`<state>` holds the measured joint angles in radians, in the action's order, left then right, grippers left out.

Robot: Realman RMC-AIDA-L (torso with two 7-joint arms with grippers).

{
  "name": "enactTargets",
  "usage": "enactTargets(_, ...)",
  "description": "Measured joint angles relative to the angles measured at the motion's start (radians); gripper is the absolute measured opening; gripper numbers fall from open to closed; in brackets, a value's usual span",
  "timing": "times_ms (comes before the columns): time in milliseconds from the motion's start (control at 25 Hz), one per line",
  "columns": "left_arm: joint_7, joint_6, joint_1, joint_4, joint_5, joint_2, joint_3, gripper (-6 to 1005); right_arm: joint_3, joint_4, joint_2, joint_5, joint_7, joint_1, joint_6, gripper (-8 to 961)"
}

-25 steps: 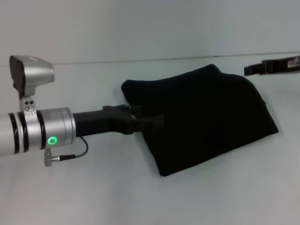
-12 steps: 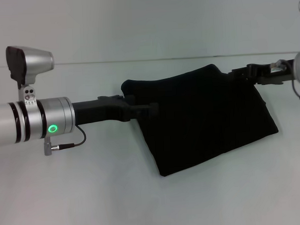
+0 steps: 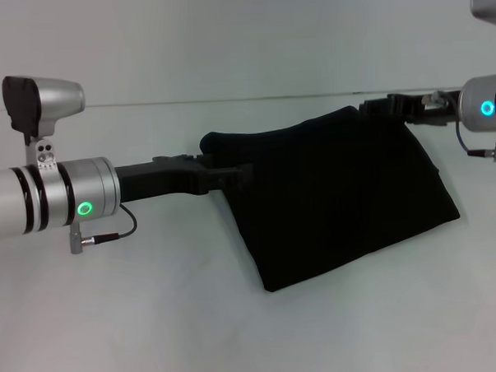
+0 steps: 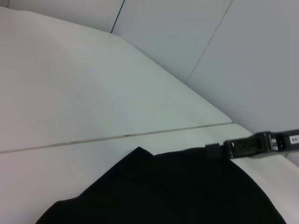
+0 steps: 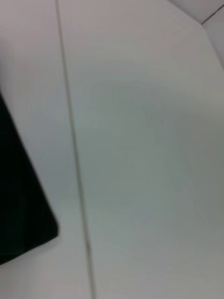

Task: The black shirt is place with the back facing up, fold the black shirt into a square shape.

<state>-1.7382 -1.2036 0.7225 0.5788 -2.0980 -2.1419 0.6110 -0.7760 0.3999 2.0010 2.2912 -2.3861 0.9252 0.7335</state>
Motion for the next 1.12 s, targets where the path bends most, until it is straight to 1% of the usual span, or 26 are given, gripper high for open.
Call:
enactTargets(160,0.0,0.0,-0.001,-0.002,0.006,-0.003,-0.003,938,0.001,0.007,-0.011,-0.064,0.054,-0.007,-0.01,700)
enactTargets(280,0.0,0.0,-0.002,-0.004,0.007,-0.005,-0.003,938,0.001,0.027,-0.016,-0.077,0.075,-0.018,-0.012,701)
enactTargets(360,-0.001,0.001,-0.001,-0.007,0.007,-0.005,-0.003,937,0.002,0.035,-0.026,-0.077,0.076,-0.026,-0.008,701)
enactTargets(480,-0.001,0.014,0.001,-0.011,0.007,-0.006,0.0,937,-0.001,0.052,-0.046,-0.079,0.082,-0.033,0.045,692)
enactTargets(600,0.001,0.03,0.001,-0.012,0.007,-0.008,-0.001,937,-0.005,0.071,-0.054,-0.076,0.109,-0.04,0.142,679)
enactTargets(680,0.003,0.039,0.001,-0.012,0.007,-0.008,-0.002,936,-0.006,0.071,-0.055,-0.074,0.132,-0.043,0.183,636)
enactTargets(800,0.004,0.042,0.002,-0.013,0.007,-0.009,-0.003,936,-0.008,0.065,-0.051,-0.071,0.171,-0.044,0.218,572)
enactTargets(920,0.003,0.042,0.002,-0.013,0.007,-0.009,-0.002,936,-0.009,0.064,-0.035,-0.054,0.189,-0.046,0.217,508)
enactTargets(1040,0.002,0.042,0.002,-0.013,0.007,-0.009,0.0,935,-0.011,0.059,-0.018,-0.027,0.193,-0.046,0.185,444)
enactTargets(1120,0.001,0.037,0.002,-0.013,0.007,-0.011,0.002,935,-0.019,0.053,-0.008,-0.014,0.199,-0.046,0.15,283)
